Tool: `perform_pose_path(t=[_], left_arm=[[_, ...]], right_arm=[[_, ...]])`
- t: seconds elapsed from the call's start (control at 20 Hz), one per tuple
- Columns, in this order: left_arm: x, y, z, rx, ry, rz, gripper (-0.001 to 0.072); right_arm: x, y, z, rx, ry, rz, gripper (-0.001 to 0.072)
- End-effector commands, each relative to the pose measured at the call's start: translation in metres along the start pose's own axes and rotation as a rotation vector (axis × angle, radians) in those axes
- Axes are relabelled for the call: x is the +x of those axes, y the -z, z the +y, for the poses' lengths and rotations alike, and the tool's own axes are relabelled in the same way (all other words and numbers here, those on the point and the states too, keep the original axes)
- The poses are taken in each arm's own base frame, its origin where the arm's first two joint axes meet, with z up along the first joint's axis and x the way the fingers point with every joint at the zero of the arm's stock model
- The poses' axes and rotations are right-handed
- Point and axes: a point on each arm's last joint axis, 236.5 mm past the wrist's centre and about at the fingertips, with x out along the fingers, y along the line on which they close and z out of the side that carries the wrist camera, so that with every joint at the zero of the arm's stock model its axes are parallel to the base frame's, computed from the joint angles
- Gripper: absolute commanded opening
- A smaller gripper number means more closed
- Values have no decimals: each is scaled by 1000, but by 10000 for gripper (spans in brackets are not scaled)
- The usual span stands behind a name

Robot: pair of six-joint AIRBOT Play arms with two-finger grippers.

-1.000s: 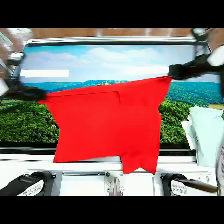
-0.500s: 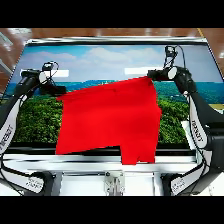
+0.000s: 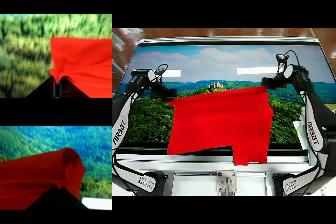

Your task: Fold the shirts.

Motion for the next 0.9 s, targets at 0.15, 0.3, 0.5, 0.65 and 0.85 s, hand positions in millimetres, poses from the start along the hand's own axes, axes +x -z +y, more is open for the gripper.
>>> perform_pose_path(t=[0.15, 0.3, 0.5, 0.65, 0.85], left_arm=[[17, 62, -33, 5, 127, 245, 41], [19, 64, -38, -15, 122, 251, 147], [-19, 74, -11, -6, 133, 272, 596], [-72, 91, 13, 29, 165, 227, 595], [-69, 187, 54, -144, 198, 316, 597]], right_arm=[[-5, 102, -2, 55, -5, 359, 64], [4, 99, 0, 97, -11, 325, 127], [-42, 70, -1, -40, -4, 259, 646], [-100, 72, -48, -126, 195, 267, 643], [-129, 130, -69, 88, -16, 380, 615]])
